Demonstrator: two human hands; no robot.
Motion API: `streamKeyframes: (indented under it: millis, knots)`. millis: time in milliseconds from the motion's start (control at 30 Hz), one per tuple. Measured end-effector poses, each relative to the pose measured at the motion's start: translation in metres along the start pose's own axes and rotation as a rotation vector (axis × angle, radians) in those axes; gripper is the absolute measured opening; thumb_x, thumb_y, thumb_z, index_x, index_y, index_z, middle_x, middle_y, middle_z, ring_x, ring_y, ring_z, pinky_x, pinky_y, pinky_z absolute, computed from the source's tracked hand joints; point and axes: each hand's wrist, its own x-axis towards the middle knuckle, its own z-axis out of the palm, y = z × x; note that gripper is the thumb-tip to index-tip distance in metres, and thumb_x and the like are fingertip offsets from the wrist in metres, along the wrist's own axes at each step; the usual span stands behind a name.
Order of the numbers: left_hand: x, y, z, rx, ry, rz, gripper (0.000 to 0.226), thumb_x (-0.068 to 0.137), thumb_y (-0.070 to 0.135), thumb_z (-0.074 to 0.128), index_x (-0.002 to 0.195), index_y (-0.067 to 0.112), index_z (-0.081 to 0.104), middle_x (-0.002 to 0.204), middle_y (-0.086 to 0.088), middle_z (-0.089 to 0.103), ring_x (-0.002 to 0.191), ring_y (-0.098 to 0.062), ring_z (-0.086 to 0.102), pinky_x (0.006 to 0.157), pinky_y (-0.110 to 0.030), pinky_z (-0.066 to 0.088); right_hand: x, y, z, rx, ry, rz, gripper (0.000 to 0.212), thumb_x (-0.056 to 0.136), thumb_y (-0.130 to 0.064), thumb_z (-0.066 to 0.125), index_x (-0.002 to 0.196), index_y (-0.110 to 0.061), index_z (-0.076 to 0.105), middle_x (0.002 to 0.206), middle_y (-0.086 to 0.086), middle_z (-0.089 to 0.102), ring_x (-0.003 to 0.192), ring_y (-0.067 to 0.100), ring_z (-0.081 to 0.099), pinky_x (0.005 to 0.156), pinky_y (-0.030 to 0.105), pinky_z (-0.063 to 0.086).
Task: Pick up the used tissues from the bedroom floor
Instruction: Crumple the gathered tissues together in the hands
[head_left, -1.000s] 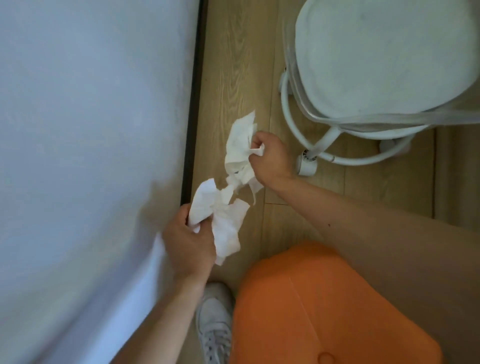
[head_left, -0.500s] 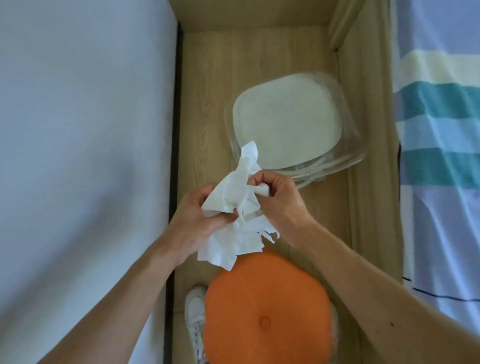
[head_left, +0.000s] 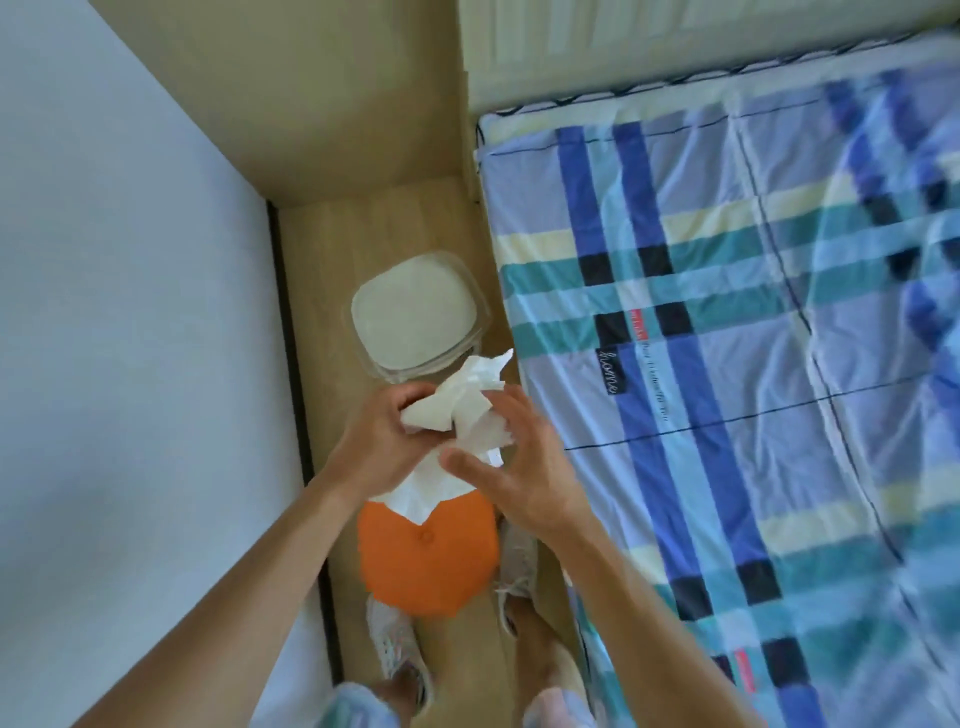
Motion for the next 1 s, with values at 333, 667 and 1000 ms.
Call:
streamKeyframes:
  millis: [333,667,1000]
  knots:
    - [-0.124,0.157,0.122,0.114,-0.462,0.192,0.028,0.069,0.018,0.085,0.092,0.03,0.076,0.086,0.005,0.078,0.071,0.001,0.069,0.063,-0.017,0.054,-0.235,-0.057,-0.069,-0.072,0.62,0.146,0.048,0.077,-0.027,0.08,0.114,-0.033,0.05,0.11,-0.014,0.057,0.096,0.001,0.059,0.074,0.015,0.047]
    - [-0.324,0.186,0.332,0.504,-1.052,0.482,0.042,0.062,0.042,0.086,0.096,0.031,0.065,0.09,0.013,0.073,0.085,0.001,0.068,0.067,-0.018,0.055,-0.513,0.018,-0.046,0.165,1.409,0.485,0.035,0.079,-0.022,0.076,0.102,-0.032,0.052,0.09,-0.011,0.07,0.08,0.002,0.068,0.068,0.019,0.056]
    - [-0.461,0.1,0.47,0.901,-1.533,0.608,0.058,0.077,0.049,0.079,0.126,0.027,0.058,0.13,0.009,0.06,0.12,-0.008,0.054,0.099,-0.023,0.039,-0.698,0.143,0.082,0.707,1.898,0.989,0.047,0.074,-0.02,0.081,0.116,-0.026,0.06,0.088,-0.014,0.063,0.084,0.013,0.065,0.07,0.024,0.054]
